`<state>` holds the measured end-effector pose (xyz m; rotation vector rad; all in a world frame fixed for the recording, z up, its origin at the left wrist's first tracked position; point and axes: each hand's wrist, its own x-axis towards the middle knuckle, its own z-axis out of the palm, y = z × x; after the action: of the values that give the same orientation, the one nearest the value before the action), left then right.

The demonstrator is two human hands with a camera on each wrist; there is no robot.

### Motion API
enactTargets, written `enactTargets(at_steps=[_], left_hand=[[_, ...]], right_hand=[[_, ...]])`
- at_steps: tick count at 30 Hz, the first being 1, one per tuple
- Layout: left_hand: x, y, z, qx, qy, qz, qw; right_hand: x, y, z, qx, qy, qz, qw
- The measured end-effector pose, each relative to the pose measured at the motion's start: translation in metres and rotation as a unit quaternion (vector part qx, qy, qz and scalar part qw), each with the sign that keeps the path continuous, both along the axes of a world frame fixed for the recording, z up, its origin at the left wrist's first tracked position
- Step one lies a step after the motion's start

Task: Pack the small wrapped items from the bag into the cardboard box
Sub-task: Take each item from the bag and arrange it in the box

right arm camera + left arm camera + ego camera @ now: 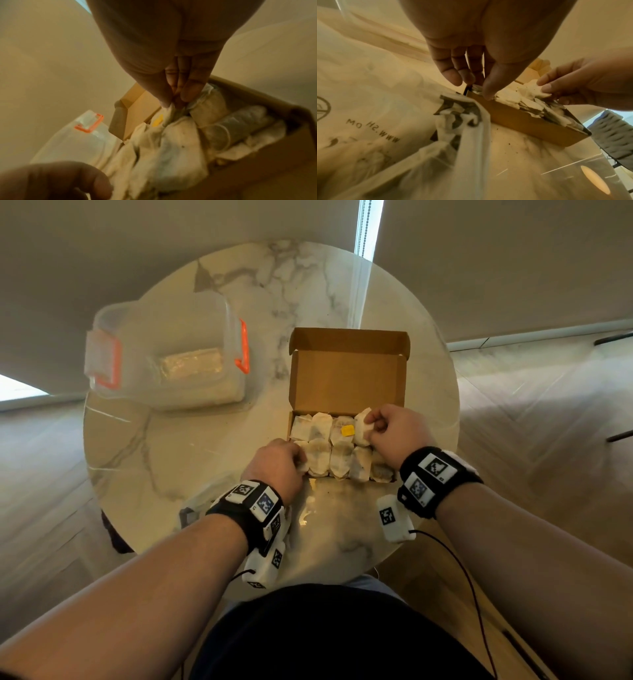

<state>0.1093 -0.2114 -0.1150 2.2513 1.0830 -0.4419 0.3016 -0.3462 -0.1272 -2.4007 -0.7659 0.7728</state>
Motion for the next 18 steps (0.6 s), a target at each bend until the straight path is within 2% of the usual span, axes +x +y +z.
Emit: enactTargets(at_steps=[6, 10, 14, 18], left_hand=[[-0.002, -0.003, 0.0, 0.006, 0.004, -0.03, 1.0], [-0.013, 0.0, 0.016, 0.001, -0.035, -0.013, 0.999], [-0.046, 0.021, 0.035, 0.028, -0.081, 0.04, 0.995], [-0.094, 0.047, 0.041, 0.03, -0.036, 0.065, 0.997]], right_hand=[[-0.006, 0.006, -0.008, -0.075, -0.064, 0.053, 0.994], [-0.007, 0.008, 0.0, -0.119, -0.079, 0.087, 0.986], [-0.018, 0.006, 0.02, -0.066, -0.07, 0.066, 0.993], [-0.052, -0.002, 0.044, -0.021, -0.016, 0.082, 0.996]])
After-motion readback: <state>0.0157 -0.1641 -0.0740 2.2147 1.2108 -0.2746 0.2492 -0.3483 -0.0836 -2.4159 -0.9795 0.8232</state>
